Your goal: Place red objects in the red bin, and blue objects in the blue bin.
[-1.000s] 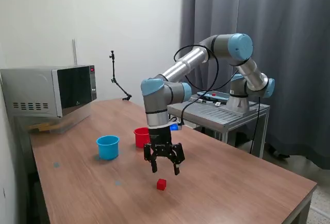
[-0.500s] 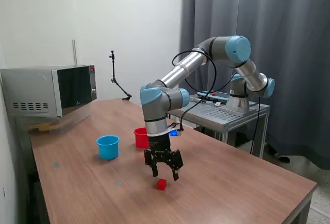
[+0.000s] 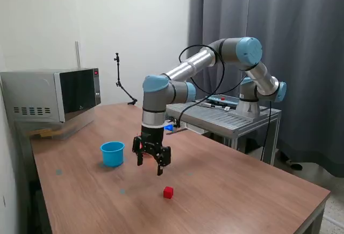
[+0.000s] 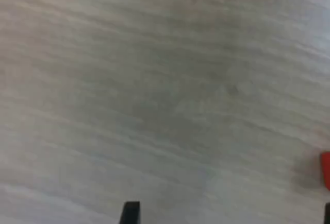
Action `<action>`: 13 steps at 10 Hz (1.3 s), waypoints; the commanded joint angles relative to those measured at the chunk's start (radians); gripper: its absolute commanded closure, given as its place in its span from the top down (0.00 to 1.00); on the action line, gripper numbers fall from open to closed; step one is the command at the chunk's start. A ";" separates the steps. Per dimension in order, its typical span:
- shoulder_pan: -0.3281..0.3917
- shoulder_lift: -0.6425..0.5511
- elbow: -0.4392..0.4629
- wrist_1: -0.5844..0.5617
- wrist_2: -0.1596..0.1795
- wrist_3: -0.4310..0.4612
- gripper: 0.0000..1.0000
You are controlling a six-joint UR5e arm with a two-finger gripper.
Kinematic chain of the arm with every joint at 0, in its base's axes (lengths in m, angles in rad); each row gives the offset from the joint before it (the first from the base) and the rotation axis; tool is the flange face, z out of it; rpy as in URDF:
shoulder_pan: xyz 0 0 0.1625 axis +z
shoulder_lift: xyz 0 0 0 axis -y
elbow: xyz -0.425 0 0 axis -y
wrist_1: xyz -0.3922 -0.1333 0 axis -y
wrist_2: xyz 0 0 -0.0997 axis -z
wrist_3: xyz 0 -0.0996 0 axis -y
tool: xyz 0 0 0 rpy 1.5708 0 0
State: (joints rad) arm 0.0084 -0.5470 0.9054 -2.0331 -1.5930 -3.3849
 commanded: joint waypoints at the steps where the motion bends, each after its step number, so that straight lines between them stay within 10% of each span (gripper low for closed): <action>1: 0.008 -0.002 -0.010 0.026 -0.022 -0.004 1.00; 13: 0.088 -0.002 -0.016 0.071 0.047 0.012 1.00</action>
State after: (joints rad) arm 0.0963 -0.5535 0.8883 -1.9620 -1.5702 -3.3720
